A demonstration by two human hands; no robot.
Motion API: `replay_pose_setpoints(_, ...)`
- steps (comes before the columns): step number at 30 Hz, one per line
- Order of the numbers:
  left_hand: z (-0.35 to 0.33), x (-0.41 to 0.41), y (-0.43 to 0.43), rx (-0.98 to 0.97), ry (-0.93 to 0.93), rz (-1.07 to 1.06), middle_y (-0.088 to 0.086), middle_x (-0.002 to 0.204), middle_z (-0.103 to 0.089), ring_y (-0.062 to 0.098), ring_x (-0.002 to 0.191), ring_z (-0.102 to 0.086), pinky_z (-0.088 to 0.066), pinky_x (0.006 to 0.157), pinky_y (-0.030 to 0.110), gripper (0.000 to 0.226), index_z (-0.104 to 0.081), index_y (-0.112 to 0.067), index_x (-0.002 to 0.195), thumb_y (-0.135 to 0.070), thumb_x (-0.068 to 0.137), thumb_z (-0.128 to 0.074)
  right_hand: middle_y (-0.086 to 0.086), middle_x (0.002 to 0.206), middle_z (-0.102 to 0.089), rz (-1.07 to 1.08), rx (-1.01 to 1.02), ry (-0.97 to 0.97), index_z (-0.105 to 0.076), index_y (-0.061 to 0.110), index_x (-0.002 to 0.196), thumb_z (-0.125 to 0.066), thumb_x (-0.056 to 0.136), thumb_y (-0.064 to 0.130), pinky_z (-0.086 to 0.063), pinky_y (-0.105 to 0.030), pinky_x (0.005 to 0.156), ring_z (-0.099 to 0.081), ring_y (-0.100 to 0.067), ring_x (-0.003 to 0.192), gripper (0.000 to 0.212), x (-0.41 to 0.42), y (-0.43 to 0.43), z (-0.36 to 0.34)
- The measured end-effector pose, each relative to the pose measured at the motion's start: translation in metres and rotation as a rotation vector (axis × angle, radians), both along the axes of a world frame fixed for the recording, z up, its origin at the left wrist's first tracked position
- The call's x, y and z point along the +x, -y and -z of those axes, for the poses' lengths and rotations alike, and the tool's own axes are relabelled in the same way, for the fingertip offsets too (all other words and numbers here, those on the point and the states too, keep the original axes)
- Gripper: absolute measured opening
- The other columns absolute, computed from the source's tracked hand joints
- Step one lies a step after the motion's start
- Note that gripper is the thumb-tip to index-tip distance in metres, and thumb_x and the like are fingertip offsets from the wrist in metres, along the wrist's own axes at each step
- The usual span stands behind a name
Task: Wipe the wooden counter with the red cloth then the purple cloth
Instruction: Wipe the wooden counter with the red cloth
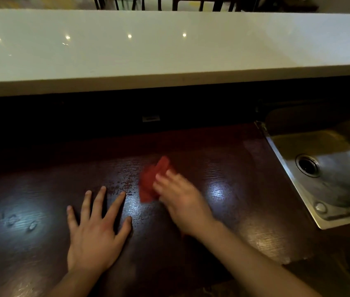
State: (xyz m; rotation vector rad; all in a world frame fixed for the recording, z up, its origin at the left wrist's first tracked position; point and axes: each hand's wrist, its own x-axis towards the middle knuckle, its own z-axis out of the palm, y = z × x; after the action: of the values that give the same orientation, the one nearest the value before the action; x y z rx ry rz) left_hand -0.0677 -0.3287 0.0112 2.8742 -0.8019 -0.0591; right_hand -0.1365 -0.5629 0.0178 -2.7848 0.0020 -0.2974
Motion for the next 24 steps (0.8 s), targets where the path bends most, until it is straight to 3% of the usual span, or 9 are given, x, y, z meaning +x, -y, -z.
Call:
replay_pose_setpoints(3,0.003,0.001,-0.002,0.002,-0.001,0.002,0.008,0.157,-0.034,0.032,0.15,-0.014,-0.011,0.114,0.068,0.063,-0.035,-0.042,0.147,-0.064,0.088,-0.033,0.001,0.147,-0.047,-0.071,-0.002,-0.023,-0.053,0.019,0.134,-0.05,0.097,0.026,-0.027,-0.039,0.117,-0.036,-0.02,0.141,0.038,-0.045,0.013,0.008)
replay_pose_setpoints(6,0.003,0.001,-0.002,0.008,-0.007,0.001,0.008,0.158,-0.033,0.033,0.15,-0.013,-0.011,0.114,0.068,0.063,-0.035,-0.042,0.147,-0.064,0.089,-0.034,-0.006,0.142,-0.053,0.218,0.021,0.003,-0.06,0.01,0.129,-0.058,0.093,0.014,-0.035,-0.048,0.112,-0.043,-0.027,0.136,0.036,-0.04,0.062,0.004)
replay_pose_setpoints(9,0.002,0.001,-0.002,0.014,-0.007,0.007,0.008,0.158,-0.033,0.033,0.15,-0.014,-0.01,0.114,0.069,0.062,-0.036,-0.041,0.147,-0.063,0.089,-0.034,-0.01,0.145,-0.049,0.54,0.032,-0.004,-0.055,0.007,0.134,-0.052,0.097,0.015,-0.032,-0.046,0.114,-0.038,-0.029,0.139,0.038,0.013,0.096,-0.003)
replay_pose_setpoints(12,0.002,0.002,-0.002,0.006,-0.006,0.007,0.008,0.157,-0.034,0.034,0.149,-0.016,-0.011,0.114,0.069,0.061,-0.037,-0.041,0.146,-0.062,0.089,-0.036,-0.011,0.146,-0.047,0.633,-0.001,-0.017,-0.051,0.009,0.136,-0.047,0.097,0.02,-0.027,-0.042,0.115,-0.036,-0.032,0.139,0.041,0.076,0.096,-0.006)
replay_pose_setpoints(17,0.002,0.002,-0.003,-0.002,-0.012,0.003,0.007,0.157,-0.035,0.032,0.15,-0.016,-0.011,0.114,0.068,0.061,-0.036,-0.043,0.146,-0.064,0.088,-0.036,-0.008,0.145,-0.049,0.283,-0.035,-0.039,-0.051,0.015,0.136,-0.048,0.094,0.021,-0.026,-0.04,0.115,-0.037,-0.031,0.137,0.042,0.124,0.02,-0.008)
replay_pose_setpoints(21,0.002,0.002,-0.003,-0.014,-0.019,0.01,0.007,0.157,-0.034,0.031,0.15,-0.015,-0.01,0.115,0.067,0.061,-0.038,-0.042,0.146,-0.064,0.089,-0.036,-0.002,0.149,-0.045,-0.008,-0.021,-0.049,-0.048,0.017,0.138,-0.045,0.096,0.027,-0.023,-0.039,0.119,-0.033,-0.024,0.141,0.043,0.052,-0.026,0.006)
replay_pose_setpoints(24,0.003,0.002,-0.003,-0.002,-0.023,0.01,0.006,0.159,-0.032,0.03,0.151,-0.011,-0.009,0.115,0.067,0.061,-0.036,-0.042,0.147,-0.064,0.09,-0.035,0.002,0.149,-0.045,-0.035,-0.007,-0.049,-0.05,0.019,0.137,-0.044,0.097,0.028,-0.025,-0.039,0.118,-0.033,-0.019,0.142,0.041,0.004,-0.002,0.009)
